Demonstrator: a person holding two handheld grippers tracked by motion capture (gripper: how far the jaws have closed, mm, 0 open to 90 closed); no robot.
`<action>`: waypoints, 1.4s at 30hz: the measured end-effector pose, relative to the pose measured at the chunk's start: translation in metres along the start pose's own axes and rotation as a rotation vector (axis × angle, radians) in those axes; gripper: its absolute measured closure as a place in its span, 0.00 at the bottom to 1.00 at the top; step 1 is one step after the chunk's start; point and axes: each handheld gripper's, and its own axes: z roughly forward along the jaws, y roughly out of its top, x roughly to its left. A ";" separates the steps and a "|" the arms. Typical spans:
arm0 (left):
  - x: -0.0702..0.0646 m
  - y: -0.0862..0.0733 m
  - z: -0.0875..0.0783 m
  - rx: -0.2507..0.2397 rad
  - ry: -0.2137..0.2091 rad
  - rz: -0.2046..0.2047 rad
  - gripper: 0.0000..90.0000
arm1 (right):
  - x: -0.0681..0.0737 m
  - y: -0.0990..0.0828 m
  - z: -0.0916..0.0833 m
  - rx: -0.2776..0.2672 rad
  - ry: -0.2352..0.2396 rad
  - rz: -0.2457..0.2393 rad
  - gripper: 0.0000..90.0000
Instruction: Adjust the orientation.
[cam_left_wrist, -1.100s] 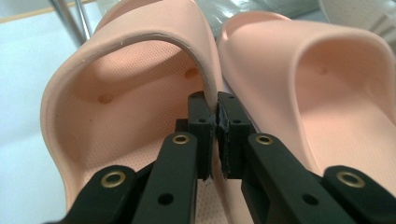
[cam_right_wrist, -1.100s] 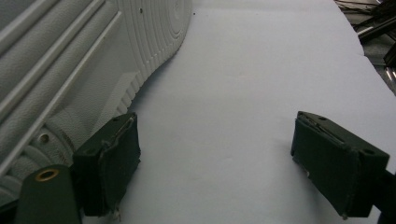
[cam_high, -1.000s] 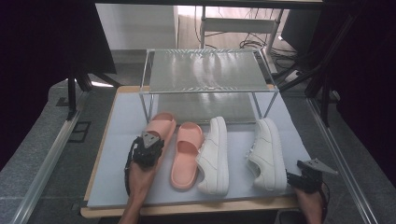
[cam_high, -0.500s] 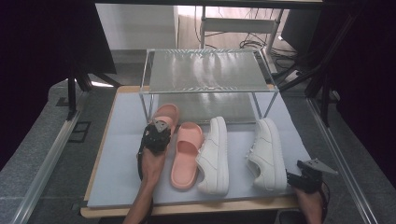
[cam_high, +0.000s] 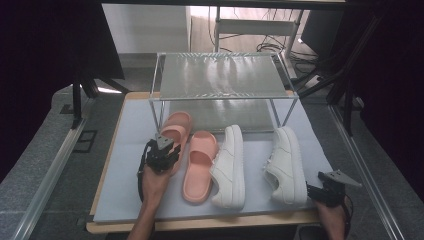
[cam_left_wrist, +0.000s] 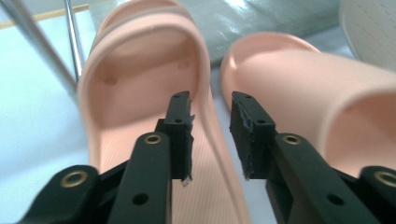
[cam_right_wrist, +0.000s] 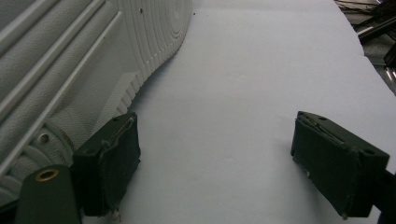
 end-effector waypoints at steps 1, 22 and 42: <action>0.001 -0.004 -0.007 -0.006 -0.008 -0.005 0.72 | 0.000 0.000 0.000 0.000 0.000 0.000 0.18; 0.013 -0.076 -0.060 0.070 -0.027 -0.062 1.00 | 0.000 0.000 0.000 0.000 0.000 0.000 0.18; 0.011 -0.058 -0.020 0.125 0.004 0.004 1.00 | 0.000 0.000 0.000 0.000 0.000 0.000 0.18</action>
